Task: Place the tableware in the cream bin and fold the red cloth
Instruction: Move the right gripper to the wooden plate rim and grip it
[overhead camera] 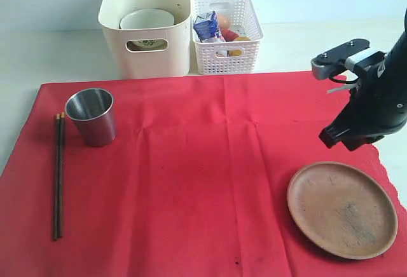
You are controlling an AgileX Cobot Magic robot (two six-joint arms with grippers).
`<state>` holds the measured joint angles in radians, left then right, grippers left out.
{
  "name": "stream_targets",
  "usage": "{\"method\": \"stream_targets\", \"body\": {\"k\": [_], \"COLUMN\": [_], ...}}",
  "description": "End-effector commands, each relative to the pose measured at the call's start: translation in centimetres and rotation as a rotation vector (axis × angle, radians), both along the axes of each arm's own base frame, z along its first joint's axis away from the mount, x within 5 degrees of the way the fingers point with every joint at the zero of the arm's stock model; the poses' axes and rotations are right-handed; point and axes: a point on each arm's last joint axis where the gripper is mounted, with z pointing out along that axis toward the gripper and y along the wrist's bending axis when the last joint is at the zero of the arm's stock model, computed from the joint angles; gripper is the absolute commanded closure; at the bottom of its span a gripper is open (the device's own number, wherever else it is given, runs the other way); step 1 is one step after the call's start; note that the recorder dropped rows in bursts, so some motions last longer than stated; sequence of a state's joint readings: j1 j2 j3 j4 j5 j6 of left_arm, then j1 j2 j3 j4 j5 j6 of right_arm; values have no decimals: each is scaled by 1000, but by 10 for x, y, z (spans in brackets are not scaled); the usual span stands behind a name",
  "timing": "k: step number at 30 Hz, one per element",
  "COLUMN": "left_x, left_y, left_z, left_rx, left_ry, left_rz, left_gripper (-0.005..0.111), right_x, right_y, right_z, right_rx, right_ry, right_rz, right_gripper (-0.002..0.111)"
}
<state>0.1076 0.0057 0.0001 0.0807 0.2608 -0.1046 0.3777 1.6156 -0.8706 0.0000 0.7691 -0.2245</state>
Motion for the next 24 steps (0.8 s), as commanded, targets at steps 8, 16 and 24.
{"method": "stream_targets", "body": {"k": [8,16,24], "left_x": [0,0,0], "left_y": [-1,-1,-1], "left_z": [1,1,1], "left_rx": [-7,-7,-7], "left_ry": [-8,-8,-8], "left_rz": [-8,-8,-8], "left_gripper": [106,106,106], "right_x": [-7,-7,-4], "right_y": [-3,1,-2], "right_z": [-15,-38,-60], "right_rx": [-30,-22,-76], "right_ry": [55,147,203], "right_rz": [156,280,338], "right_gripper": [61,55,55]}}
